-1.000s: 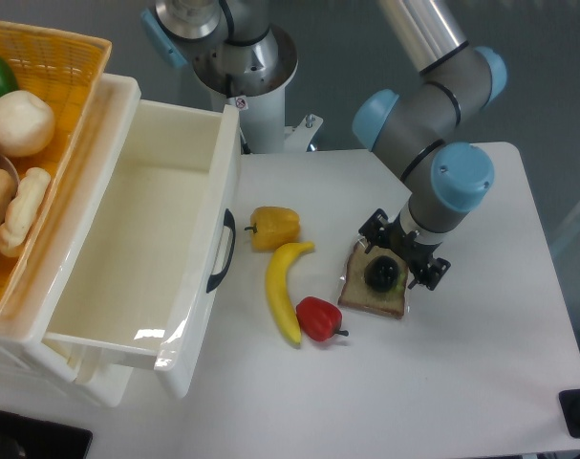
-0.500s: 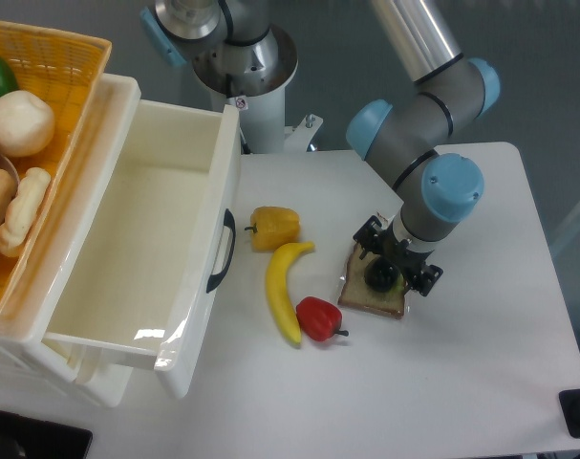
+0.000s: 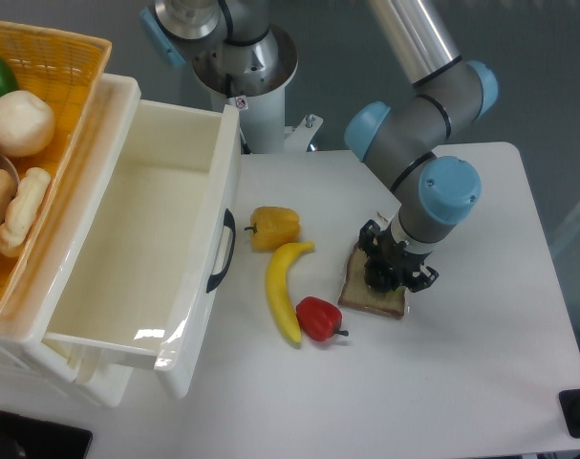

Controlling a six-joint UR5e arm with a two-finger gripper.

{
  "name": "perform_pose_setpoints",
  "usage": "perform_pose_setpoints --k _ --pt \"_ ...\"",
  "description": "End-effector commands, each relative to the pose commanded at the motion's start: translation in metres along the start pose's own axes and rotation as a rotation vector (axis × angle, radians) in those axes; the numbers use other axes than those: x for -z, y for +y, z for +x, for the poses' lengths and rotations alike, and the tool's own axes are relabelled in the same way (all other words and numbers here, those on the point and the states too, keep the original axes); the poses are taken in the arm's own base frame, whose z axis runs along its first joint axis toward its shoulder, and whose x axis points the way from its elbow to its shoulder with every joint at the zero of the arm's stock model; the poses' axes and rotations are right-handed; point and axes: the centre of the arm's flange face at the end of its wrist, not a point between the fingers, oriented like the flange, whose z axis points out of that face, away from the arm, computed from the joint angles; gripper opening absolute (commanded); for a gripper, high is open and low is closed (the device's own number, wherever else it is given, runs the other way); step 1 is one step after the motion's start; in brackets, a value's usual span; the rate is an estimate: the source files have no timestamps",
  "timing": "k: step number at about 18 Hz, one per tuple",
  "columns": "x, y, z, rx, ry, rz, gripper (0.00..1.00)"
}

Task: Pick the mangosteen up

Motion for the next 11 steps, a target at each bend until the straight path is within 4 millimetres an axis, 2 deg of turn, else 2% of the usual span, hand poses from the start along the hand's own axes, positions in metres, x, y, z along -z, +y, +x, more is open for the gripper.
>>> perform_pose_setpoints --k 1,4,11 --pt "0.001 -0.001 0.0 -0.002 -0.001 0.0 0.28" --pt "0.008 0.002 -0.002 0.001 -0.013 0.006 0.18" --pt "0.053 0.008 -0.008 0.014 -0.087 0.024 0.19"
